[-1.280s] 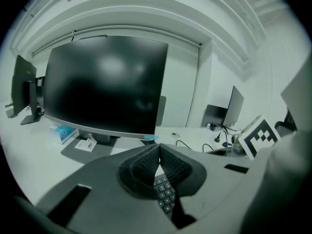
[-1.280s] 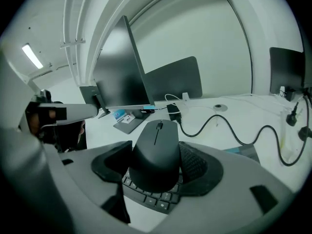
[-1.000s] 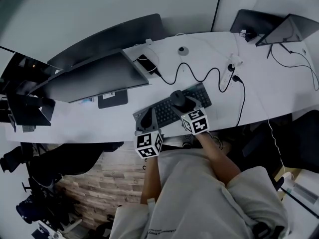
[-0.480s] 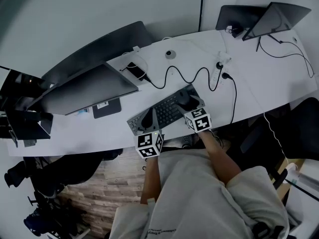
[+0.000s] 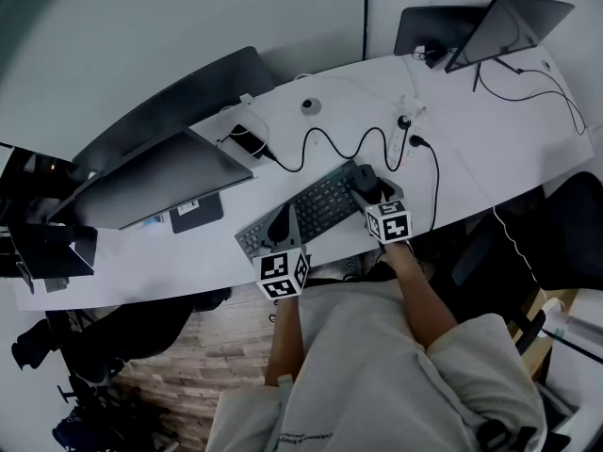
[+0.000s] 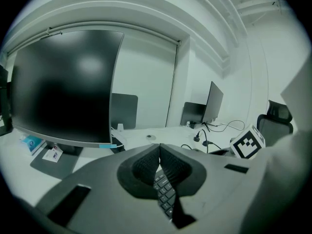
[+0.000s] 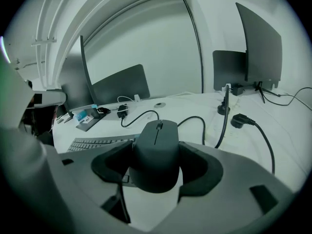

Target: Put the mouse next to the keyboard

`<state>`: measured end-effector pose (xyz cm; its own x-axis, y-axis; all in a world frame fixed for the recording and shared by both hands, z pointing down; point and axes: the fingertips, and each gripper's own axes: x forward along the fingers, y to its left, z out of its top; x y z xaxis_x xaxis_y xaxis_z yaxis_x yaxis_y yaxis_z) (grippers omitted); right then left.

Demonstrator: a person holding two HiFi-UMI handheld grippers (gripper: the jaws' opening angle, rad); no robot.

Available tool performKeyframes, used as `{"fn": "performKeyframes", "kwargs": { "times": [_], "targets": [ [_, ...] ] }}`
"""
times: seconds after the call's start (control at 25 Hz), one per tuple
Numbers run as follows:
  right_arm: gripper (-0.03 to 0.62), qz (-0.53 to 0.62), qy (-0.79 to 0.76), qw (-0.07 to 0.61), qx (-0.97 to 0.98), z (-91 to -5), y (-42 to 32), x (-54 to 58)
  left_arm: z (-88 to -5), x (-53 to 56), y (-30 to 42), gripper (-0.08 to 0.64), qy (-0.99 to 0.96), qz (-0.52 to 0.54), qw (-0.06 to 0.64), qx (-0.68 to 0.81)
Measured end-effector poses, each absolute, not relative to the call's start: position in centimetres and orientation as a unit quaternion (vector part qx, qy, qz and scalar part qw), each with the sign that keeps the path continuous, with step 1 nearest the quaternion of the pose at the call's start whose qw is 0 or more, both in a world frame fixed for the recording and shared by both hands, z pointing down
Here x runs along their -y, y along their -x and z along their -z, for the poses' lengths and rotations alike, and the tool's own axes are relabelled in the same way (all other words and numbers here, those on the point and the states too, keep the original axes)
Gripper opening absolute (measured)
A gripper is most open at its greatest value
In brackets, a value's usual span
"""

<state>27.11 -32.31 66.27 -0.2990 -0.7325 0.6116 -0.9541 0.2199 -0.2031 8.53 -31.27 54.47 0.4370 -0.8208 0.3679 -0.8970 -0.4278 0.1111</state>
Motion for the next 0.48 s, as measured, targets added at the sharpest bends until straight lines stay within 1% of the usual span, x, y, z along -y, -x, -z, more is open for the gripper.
{"fn": "performKeyframes", "kwargs": {
  "times": [0.28,0.48],
  "targets": [
    [0.302,-0.284,-0.59,0.214,0.725,-68.0,-30.5,31.3,-54.1,31.1,-9.4,0.023,-0.845,-0.129,0.136,0.502],
    [0.302,-0.297,-0.611,0.221,0.7,-69.4,-32.6,30.4,-54.2,30.8,-9.2,0.023,-0.846,-0.127,0.144,0.497]
  ]
}}
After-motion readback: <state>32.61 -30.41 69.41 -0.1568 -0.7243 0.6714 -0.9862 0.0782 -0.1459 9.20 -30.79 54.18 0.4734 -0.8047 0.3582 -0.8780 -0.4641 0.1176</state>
